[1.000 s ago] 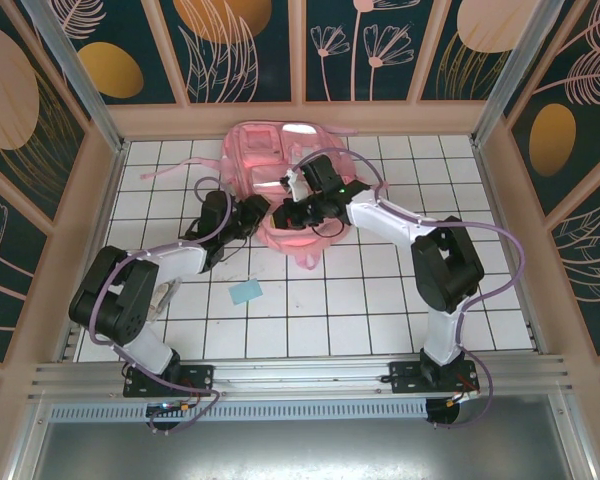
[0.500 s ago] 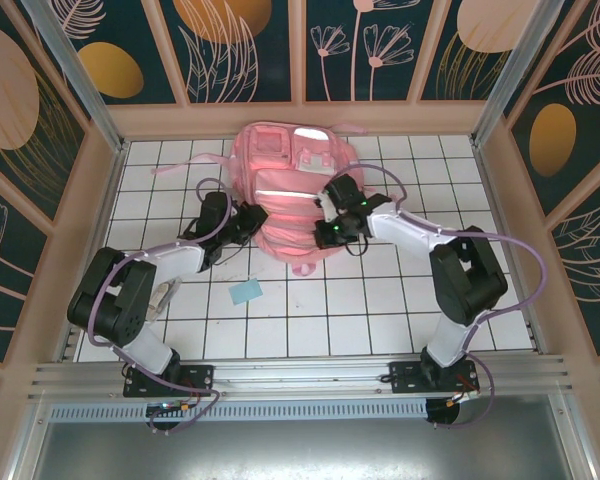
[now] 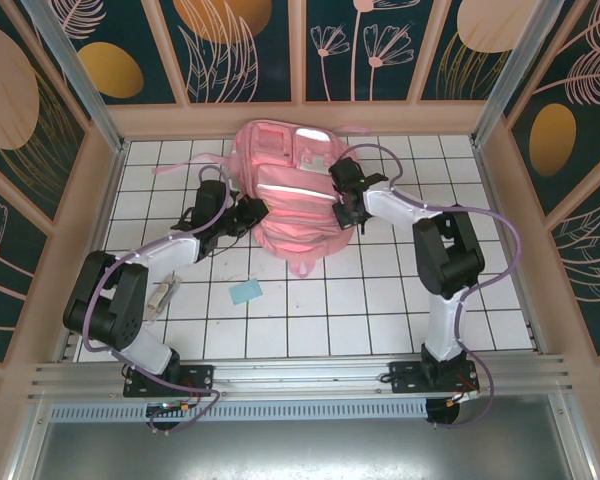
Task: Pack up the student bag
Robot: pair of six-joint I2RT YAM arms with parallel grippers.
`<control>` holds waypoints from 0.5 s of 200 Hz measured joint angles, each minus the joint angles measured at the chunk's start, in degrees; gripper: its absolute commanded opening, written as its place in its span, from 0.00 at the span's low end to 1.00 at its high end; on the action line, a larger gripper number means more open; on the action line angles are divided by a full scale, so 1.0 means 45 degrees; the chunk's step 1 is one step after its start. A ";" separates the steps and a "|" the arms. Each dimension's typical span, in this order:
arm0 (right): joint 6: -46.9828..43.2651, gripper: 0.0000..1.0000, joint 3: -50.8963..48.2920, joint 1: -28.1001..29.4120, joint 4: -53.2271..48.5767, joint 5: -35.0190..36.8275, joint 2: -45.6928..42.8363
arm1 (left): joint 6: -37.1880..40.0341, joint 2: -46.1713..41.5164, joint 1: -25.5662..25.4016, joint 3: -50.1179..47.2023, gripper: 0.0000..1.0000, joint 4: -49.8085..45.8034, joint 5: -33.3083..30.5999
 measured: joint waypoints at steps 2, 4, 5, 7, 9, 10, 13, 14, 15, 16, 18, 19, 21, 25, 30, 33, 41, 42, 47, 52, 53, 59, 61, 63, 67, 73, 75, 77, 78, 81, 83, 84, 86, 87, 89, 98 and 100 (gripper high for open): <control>-0.0102 0.00 0.0000 -0.0005 0.0034 0.0024 0.0044 | 0.0107 0.0019 0.0005 0.0073 0.00 -0.0078 0.0058; -0.0282 0.00 0.0005 -0.0019 0.0107 0.0044 0.0083 | 0.0189 0.0039 0.0005 0.0131 0.00 -0.0136 0.0097; -0.0316 0.00 0.0005 -0.0024 0.0117 0.0049 0.0092 | 0.0267 0.0063 0.0015 0.0185 0.00 -0.0204 0.0131; -0.0384 0.00 0.0005 -0.0029 0.0185 0.0083 0.0121 | 0.0325 0.0083 0.0019 0.0243 0.00 -0.0277 0.0170; -0.0529 0.00 0.0010 -0.0044 0.0228 0.0121 0.0136 | 0.0418 0.0112 0.0024 0.0325 0.00 -0.0364 0.0228; -0.0612 0.00 0.0010 -0.0058 0.0287 0.0131 0.0146 | 0.0457 0.0126 0.0029 0.0350 0.00 -0.0393 0.0248; -0.0743 0.00 0.0010 -0.0083 0.0359 0.0146 0.0160 | 0.0617 0.0170 0.0053 0.0452 0.00 -0.0525 0.0321; -0.0782 0.00 0.0010 -0.0087 0.0379 0.0155 0.0165 | 0.0680 0.0194 0.0063 0.0505 0.00 -0.0588 0.0355; -0.0869 0.00 0.0010 -0.0107 0.0423 0.0175 0.0170 | 0.0714 0.0209 0.0068 0.0529 0.00 -0.0607 0.0374; -0.0908 0.00 0.0010 -0.0121 0.0457 0.0175 0.0170 | 0.0748 0.0219 0.0073 0.0554 0.00 -0.0631 0.0389; -0.1025 0.00 0.0010 -0.0160 0.0525 0.0175 0.0170 | 0.0874 0.0257 0.0097 0.0627 0.00 -0.0719 0.0437; -0.1059 0.00 0.0010 -0.0170 0.0549 0.0175 0.0170 | 0.0903 0.0272 0.0102 0.0651 0.00 -0.0748 0.0457; -0.1180 0.00 0.0015 -0.0204 0.0636 0.0180 0.0170 | 0.0991 0.0301 0.0126 0.0719 0.00 -0.0821 0.0520; -0.1418 0.00 0.0015 -0.0291 0.0860 0.0180 0.0170 | 0.1171 0.0364 0.0170 0.0835 0.00 -0.0976 0.0617; -0.1695 0.00 0.0019 -0.0418 0.1214 0.0180 0.0165 | 0.1384 0.0437 0.0223 0.0991 0.00 -0.1180 0.0733; -0.1870 0.00 0.0019 -0.0476 0.1389 0.0175 0.0165 | 0.1477 0.0466 0.0248 0.1059 0.00 -0.1277 0.0787; -0.2322 0.00 -0.0029 -0.0675 0.2006 0.0126 0.0165 | 0.1778 0.0563 0.0316 0.1297 0.00 -0.1549 0.0996; -0.2399 0.00 -0.0044 -0.0704 0.2132 0.0117 0.0165 | 0.1802 0.0568 0.0321 0.1316 0.00 -0.1564 0.1010; -0.2735 0.00 -0.0136 -0.0816 0.2574 0.0058 0.0131 | 0.1972 0.0622 0.0345 0.1462 0.00 -0.1715 0.1122; -0.3050 0.00 -0.0243 -0.0918 0.2987 -0.0034 0.0087 | 0.2147 0.0665 0.0359 0.1613 0.00 -0.1855 0.1239; -0.3089 0.00 -0.0267 -0.0928 0.3055 -0.0049 0.0083 | 0.2166 0.0670 0.0359 0.1632 0.00 -0.1880 0.1248; -0.3468 0.00 -0.0423 -0.1039 0.3531 -0.0189 0.0019 | 0.2356 0.0714 0.0374 0.1792 0.00 -0.2035 0.1331; -0.3575 0.00 -0.0476 -0.1078 0.3691 -0.0223 0.0000 | 0.2419 0.0724 0.0379 0.1846 0.00 -0.2093 0.1360; -0.3633 0.00 -0.0505 -0.1098 0.3789 -0.0267 -0.0019 | 0.2458 0.0729 0.0384 0.1880 0.00 -0.2113 0.1370; -0.3861 0.00 -0.0573 -0.1166 0.4070 -0.0374 -0.0029 | 0.2584 0.0748 0.0389 0.1962 0.00 -0.2210 0.1404; -0.4104 0.00 -0.0622 -0.1253 0.4420 -0.0476 -0.0049 | 0.2739 0.0748 0.0413 0.2055 0.00 -0.2351 0.1457; -0.4187 0.00 -0.0636 -0.1282 0.4551 -0.0510 -0.0049 | 0.2798 0.0748 0.0423 0.2079 0.00 -0.2395 0.1481; -0.4255 0.00 -0.0636 -0.1316 0.4668 -0.0554 -0.0049 | 0.2827 0.0748 0.0427 0.2093 0.00 -0.2424 0.1501; -0.4323 0.00 -0.0641 -0.1336 0.4721 -0.0578 -0.0049 | 0.2866 0.0748 0.0432 0.2108 0.00 -0.2453 0.1511; -0.4430 0.00 -0.0646 -0.1370 0.4857 -0.0627 -0.0049 | 0.2924 0.0748 0.0442 0.2132 0.00 -0.2497 0.1540; -0.4483 0.00 -0.0646 -0.1389 0.4920 -0.0661 -0.0049 | 0.2968 0.0748 0.0447 0.2142 0.00 -0.2521 0.1554; -0.4546 0.00 -0.0646 -0.1409 0.5003 -0.0675 -0.0049 | 0.3002 0.0748 0.0447 0.2152 0.00 -0.2540 0.1564; -0.4619 0.00 -0.0651 -0.1423 0.5095 -0.0699 -0.0049 | 0.3026 0.0748 0.0457 0.2161 0.00 -0.2565 0.1569; -0.4643 0.00 -0.0651 -0.1428 0.5129 -0.0719 -0.0049 | 0.3050 0.0748 0.0457 0.2171 0.00 -0.2574 0.1583; -0.4716 0.00 -0.0656 -0.1447 0.5226 -0.0738 -0.0049 | 0.3089 0.0748 0.0457 0.2171 0.00 -0.2599 0.1588; -0.5027 0.00 -0.0656 -0.1477 0.5634 -0.0738 -0.0044 | 0.3235 0.0748 0.0457 0.2181 0.00 -0.2676 0.1613; -0.5105 0.00 -0.0656 -0.1477 0.5741 -0.0738 -0.0044 | 0.3274 0.0748 0.0457 0.2181 0.00 -0.2701 0.1617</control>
